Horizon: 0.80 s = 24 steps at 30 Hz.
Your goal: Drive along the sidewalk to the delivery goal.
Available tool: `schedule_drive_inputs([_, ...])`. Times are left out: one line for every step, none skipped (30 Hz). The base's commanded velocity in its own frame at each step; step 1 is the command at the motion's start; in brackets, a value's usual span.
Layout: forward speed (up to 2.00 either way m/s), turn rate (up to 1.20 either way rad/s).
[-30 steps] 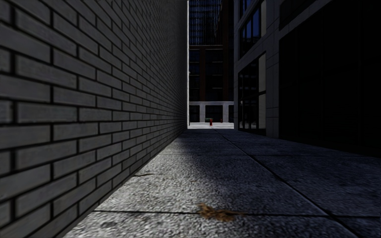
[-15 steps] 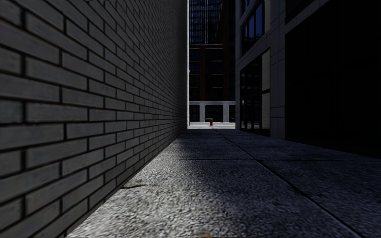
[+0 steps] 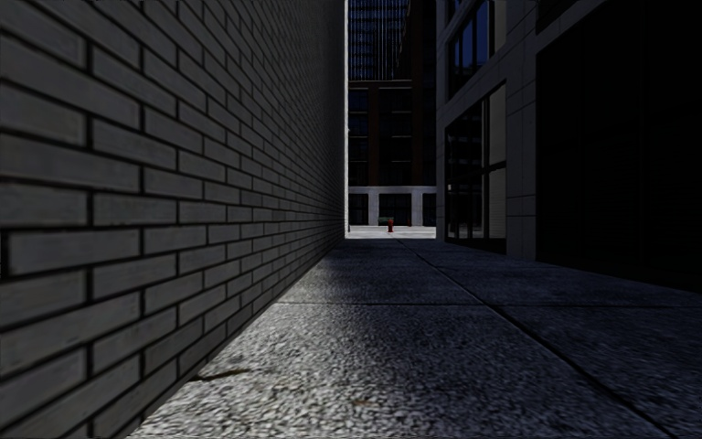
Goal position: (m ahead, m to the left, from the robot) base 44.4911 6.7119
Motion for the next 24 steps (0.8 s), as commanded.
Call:
schedule_drive_inputs([0.86,0.0])
schedule_drive_inputs([0.86,0.0])
schedule_drive_inputs([0.86,0.0])
schedule_drive_inputs([0.86,0.0])
schedule_drive_inputs([0.86,0.0])
schedule_drive_inputs([0.86,0.0])
schedule_drive_inputs([0.86,0.0])
schedule_drive_inputs([0.86,0.0])
schedule_drive_inputs([0.86,0.0])
schedule_drive_inputs([0.86,0.0])
schedule_drive_inputs([0.86,0.0])
schedule_drive_inputs([0.86,0.0])
schedule_drive_inputs([0.86,0.0])
schedule_drive_inputs([0.86,0.0])
schedule_drive_inputs([0.86,0.0])
schedule_drive_inputs([0.86,0.0])
schedule_drive_inputs([0.86,0.0])
schedule_drive_inputs([0.87,0.0])
schedule_drive_inputs([0.87,0.0])
schedule_drive_inputs([0.87,0.0])
schedule_drive_inputs([0.87,0.0])
schedule_drive_inputs([0.87,0.0])
schedule_drive_inputs([0.87,0.0])
schedule_drive_inputs([0.87,0.0])
